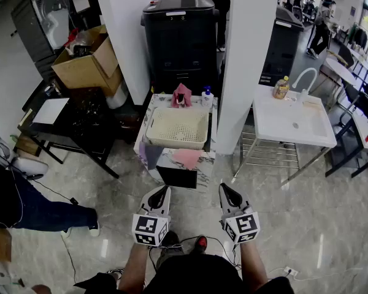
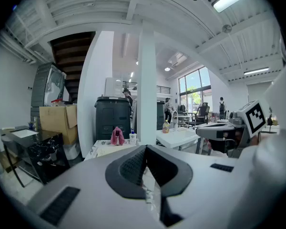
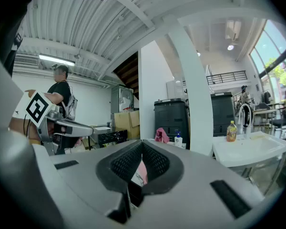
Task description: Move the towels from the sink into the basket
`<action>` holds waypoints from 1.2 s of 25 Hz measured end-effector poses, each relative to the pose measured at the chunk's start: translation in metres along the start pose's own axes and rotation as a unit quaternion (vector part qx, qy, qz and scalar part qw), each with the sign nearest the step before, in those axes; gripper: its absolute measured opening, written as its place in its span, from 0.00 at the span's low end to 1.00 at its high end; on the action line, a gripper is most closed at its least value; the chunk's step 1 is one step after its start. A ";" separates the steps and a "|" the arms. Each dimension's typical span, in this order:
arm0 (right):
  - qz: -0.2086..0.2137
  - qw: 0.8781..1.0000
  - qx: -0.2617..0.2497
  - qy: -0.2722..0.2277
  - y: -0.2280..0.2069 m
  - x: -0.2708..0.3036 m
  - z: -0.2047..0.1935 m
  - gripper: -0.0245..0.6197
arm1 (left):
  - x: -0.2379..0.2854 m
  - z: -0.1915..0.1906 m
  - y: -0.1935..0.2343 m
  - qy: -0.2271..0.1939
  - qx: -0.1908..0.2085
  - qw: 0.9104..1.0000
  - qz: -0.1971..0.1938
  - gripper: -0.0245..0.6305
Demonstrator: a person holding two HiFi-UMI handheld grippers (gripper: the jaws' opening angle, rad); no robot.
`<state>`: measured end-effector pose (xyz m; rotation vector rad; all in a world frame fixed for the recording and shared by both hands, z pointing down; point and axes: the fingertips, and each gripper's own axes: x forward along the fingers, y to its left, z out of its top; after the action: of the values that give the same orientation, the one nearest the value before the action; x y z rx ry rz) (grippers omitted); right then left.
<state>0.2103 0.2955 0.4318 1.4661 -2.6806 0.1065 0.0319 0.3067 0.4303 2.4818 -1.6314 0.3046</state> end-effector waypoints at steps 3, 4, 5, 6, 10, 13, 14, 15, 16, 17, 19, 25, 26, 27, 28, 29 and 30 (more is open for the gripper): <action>0.001 1.000 -0.001 0.000 0.000 0.003 0.002 0.08 | 0.002 0.001 0.002 0.002 0.000 1.000 0.000 0.05; 0.001 1.000 -0.001 0.000 0.000 0.003 0.002 0.08 | 0.002 0.001 0.003 0.003 -0.001 1.000 0.000 0.05; 0.002 1.000 -0.001 -0.001 0.001 0.003 0.002 0.08 | 0.002 0.000 0.003 0.004 -0.001 1.000 0.000 0.05; 0.003 1.000 0.000 -0.002 0.002 0.003 0.002 0.08 | 0.001 -0.001 0.003 0.005 -0.002 1.000 0.001 0.05; 0.009 1.000 0.006 0.000 0.005 0.006 -0.001 0.08 | 0.001 -0.002 0.004 0.009 -0.002 1.000 0.003 0.05; 0.014 1.000 0.009 0.009 0.007 0.012 -0.008 0.08 | 0.002 -0.007 0.007 0.015 -0.004 1.000 0.006 0.05; 0.016 1.000 0.009 0.012 0.008 0.014 -0.011 0.08 | 0.001 -0.009 0.009 0.018 -0.004 1.000 0.008 0.05; 0.017 1.000 0.010 0.015 0.009 0.017 -0.013 0.08 | 0.002 -0.011 0.011 0.020 -0.004 1.000 0.009 0.05; 0.018 1.000 0.010 0.018 0.010 0.021 -0.014 0.08 | 0.002 -0.013 0.014 0.023 -0.004 1.000 0.010 0.05; 0.018 1.000 0.010 0.021 0.011 0.025 -0.016 0.08 | 0.003 -0.015 0.017 0.025 -0.005 1.000 0.010 0.05; 0.020 0.999 0.011 0.027 0.011 0.034 -0.020 0.08 | 0.008 -0.017 0.024 0.030 -0.006 0.999 0.012 0.05; 0.015 0.999 0.015 0.047 0.010 0.072 -0.030 0.08 | 0.032 -0.025 0.056 0.046 -0.007 0.999 0.005 0.05; 0.014 0.998 0.016 0.051 0.010 0.079 -0.032 0.08 | 0.037 -0.026 0.061 0.048 -0.008 0.999 0.003 0.05; 0.012 0.998 0.018 0.056 0.009 0.085 -0.035 0.08 | 0.043 -0.028 0.066 0.052 -0.010 0.999 0.001 0.05; 0.010 0.998 0.019 0.062 0.008 0.092 -0.039 0.08 | 0.048 -0.031 0.071 0.058 -0.013 0.998 -0.002 0.05; 0.008 0.997 0.020 0.068 0.007 0.099 -0.044 0.08 | 0.053 -0.034 0.075 0.064 -0.017 0.998 -0.005 0.05; 0.007 0.997 0.021 0.075 0.006 0.106 -0.049 0.09 | 0.060 -0.038 0.079 0.070 -0.020 0.997 -0.008 0.05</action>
<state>0.1501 0.2153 0.4920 1.3919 -2.5838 0.2650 -0.0213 0.2318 0.4839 2.3836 -1.5477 0.4273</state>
